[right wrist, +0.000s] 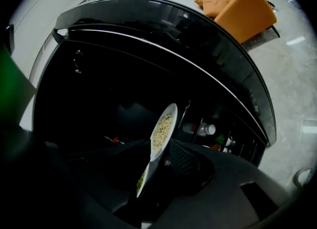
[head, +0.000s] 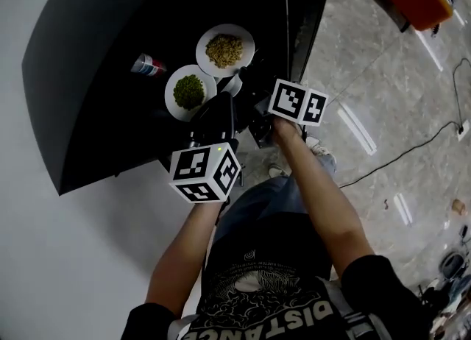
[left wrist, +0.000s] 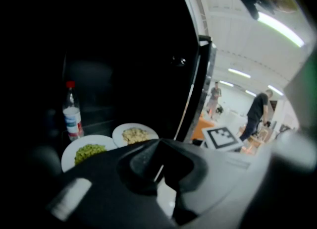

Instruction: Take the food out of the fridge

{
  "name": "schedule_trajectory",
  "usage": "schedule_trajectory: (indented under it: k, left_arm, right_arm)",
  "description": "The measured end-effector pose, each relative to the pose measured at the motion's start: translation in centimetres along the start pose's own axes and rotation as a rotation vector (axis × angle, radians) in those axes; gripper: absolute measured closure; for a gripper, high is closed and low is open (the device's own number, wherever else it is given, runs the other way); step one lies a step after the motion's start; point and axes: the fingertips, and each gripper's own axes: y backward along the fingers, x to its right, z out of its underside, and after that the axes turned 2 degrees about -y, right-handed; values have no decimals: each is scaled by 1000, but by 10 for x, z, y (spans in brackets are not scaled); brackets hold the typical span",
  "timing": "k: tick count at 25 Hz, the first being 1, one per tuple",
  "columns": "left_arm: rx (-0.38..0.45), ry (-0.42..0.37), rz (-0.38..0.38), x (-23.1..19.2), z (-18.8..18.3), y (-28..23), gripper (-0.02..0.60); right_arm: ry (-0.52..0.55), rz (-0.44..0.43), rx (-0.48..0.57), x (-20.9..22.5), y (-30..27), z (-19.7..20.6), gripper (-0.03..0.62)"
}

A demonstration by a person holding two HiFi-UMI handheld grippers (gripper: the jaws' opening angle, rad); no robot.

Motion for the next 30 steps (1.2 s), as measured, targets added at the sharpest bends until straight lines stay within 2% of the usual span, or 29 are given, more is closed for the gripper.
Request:
schedule_trajectory:
  k: [7, 12, 16, 22, 30]
  left_arm:
    - [-17, 7, -1, -10, 6, 1, 580]
    - [-6, 18, -10, -10, 3, 4, 580]
    - [-1, 33, -15, -9, 1, 6, 580]
    - [19, 42, -21, -3, -7, 14, 580]
    - [79, 55, -22, 18, -34, 45, 580]
  right_arm:
    - [-204, -16, 16, 13, -22, -8, 507]
    - [-312, 1, 1, 18, -21, -9, 574]
    - [-420, -20, 7, 18, -18, -13, 586]
    - [-413, -34, 1, 6, 7, -15, 586]
    - [-417, -69, 31, -35, 86, -18, 587]
